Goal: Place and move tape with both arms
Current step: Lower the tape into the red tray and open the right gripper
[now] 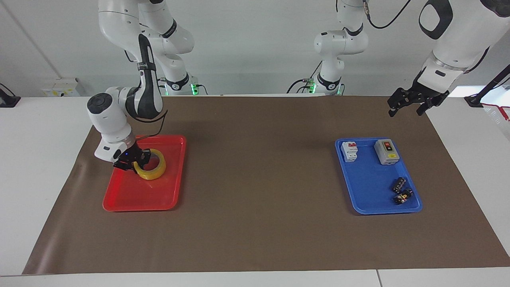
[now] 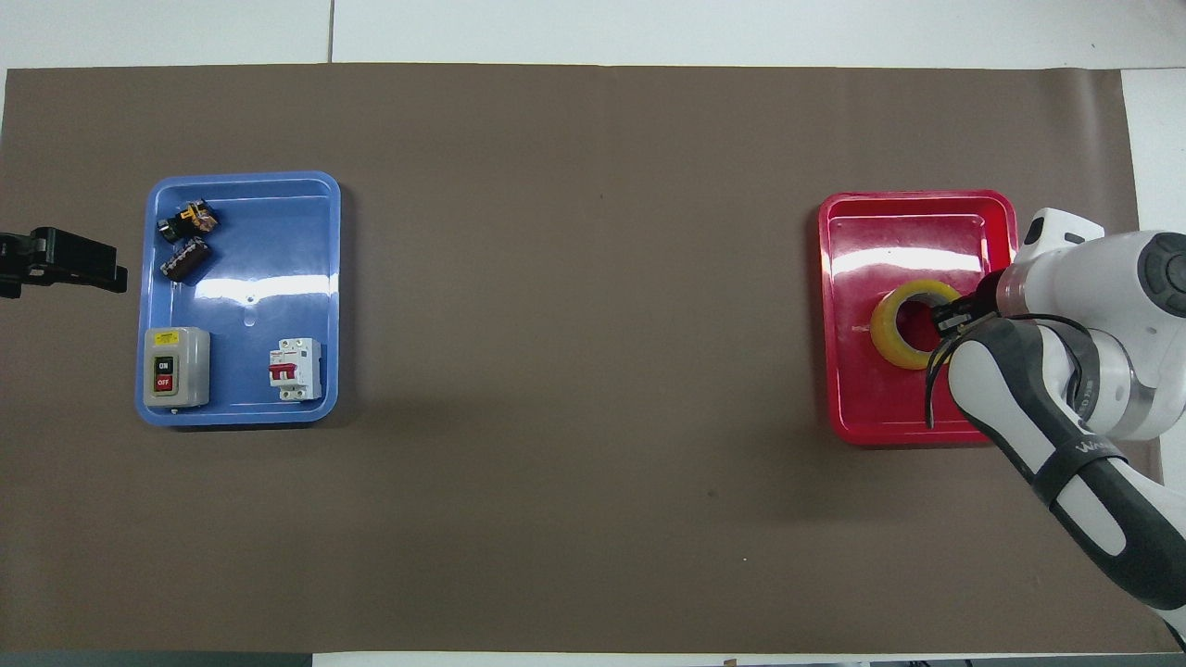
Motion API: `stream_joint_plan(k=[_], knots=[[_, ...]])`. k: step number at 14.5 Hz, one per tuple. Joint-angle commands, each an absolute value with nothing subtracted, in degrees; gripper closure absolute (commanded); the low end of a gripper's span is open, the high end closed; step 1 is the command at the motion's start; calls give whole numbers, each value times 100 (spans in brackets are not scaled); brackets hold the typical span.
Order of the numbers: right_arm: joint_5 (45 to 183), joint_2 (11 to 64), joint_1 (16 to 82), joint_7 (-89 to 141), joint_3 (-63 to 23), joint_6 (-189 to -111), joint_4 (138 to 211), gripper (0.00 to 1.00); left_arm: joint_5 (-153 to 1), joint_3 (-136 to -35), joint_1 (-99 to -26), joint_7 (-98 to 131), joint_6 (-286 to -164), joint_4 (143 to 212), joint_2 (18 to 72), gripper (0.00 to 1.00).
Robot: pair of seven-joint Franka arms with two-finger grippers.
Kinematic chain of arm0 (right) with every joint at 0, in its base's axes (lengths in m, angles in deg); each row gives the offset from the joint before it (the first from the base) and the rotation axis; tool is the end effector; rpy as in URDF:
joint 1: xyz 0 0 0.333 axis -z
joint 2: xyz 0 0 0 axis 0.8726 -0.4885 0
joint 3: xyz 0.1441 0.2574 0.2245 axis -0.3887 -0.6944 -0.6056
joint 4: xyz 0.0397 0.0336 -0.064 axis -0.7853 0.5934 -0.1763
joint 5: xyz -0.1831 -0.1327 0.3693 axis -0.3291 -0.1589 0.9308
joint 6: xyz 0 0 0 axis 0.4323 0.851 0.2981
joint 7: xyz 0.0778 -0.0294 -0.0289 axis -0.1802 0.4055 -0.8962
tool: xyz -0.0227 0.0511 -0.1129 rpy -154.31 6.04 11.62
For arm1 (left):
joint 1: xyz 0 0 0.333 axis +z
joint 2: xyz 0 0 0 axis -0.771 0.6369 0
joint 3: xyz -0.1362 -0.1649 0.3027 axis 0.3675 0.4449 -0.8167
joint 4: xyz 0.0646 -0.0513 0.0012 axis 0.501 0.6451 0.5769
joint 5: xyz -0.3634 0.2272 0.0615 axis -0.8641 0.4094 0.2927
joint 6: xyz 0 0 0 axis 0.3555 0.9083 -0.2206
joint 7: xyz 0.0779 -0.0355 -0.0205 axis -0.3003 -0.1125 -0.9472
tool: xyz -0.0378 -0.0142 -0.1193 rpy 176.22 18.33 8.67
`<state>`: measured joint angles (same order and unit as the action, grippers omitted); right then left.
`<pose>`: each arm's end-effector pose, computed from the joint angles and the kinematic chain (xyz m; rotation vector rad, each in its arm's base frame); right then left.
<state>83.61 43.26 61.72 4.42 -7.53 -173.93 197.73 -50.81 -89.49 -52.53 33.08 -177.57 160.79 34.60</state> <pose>0.5910 -0.0640 0.3177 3.0354 0.6302 0.1182 0.5920 -0.0132 0.6438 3.1346 -0.0563 -0.0249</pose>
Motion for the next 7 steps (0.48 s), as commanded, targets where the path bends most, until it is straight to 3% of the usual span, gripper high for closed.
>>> stream_joint_plan(k=[1,7], knots=[[8457,4385,6199,471,-805,-17400,19784,0,-5212,-8956,-5220,3370,-17696,16161,3366,0],[8352,4517,5568,2094,-806,-15723,18379,0,-5212,-8956,-5220,3370,-17696,16161,3366,0]])
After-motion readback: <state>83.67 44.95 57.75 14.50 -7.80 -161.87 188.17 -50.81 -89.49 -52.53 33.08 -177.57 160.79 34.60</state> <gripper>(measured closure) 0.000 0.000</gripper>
